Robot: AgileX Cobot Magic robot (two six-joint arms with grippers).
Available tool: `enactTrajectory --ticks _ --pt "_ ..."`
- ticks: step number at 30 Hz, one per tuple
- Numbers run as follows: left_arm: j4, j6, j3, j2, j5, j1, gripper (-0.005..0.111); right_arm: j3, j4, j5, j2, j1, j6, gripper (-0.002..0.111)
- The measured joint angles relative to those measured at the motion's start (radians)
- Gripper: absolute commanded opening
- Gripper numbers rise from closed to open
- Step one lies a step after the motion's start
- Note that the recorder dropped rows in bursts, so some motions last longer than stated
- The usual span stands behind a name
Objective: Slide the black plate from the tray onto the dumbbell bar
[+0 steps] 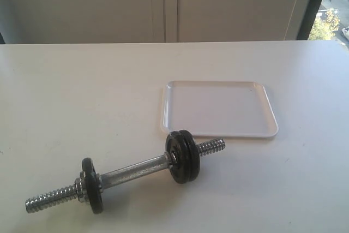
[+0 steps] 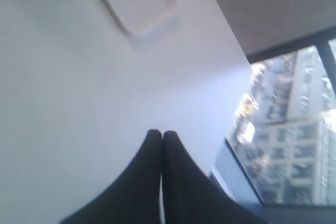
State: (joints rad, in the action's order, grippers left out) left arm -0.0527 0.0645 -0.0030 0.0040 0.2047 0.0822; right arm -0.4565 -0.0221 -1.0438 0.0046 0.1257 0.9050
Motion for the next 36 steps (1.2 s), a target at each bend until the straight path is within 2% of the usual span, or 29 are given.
enactTrajectory --ticks 4,14,19,22,25,36 --pt "0.0 0.0 0.0 0.0 0.0 0.0 0.0 0.071 -0.156 0.015 0.0 0.0 -0.013 0.0" --pt "0.0 0.0 0.0 0.0 0.0 0.0 0.0 0.34 -0.111 0.249 0.0 0.0 -0.077 0.0" --pt "0.0 0.0 0.0 0.0 0.0 0.0 0.0 0.442 -0.07 0.552 0.0 0.0 -0.077 0.0" --pt "0.0 0.0 0.0 0.0 0.0 0.0 0.0 0.449 -0.056 0.745 0.0 0.0 -0.077 0.0" --pt "0.0 0.0 0.0 0.0 0.0 0.0 0.0 0.449 -0.02 0.859 0.0 0.002 -0.077 0.0" --pt "0.0 0.0 0.0 0.0 0.0 0.0 0.0 0.449 0.028 0.887 0.0 0.002 -0.108 0.0"
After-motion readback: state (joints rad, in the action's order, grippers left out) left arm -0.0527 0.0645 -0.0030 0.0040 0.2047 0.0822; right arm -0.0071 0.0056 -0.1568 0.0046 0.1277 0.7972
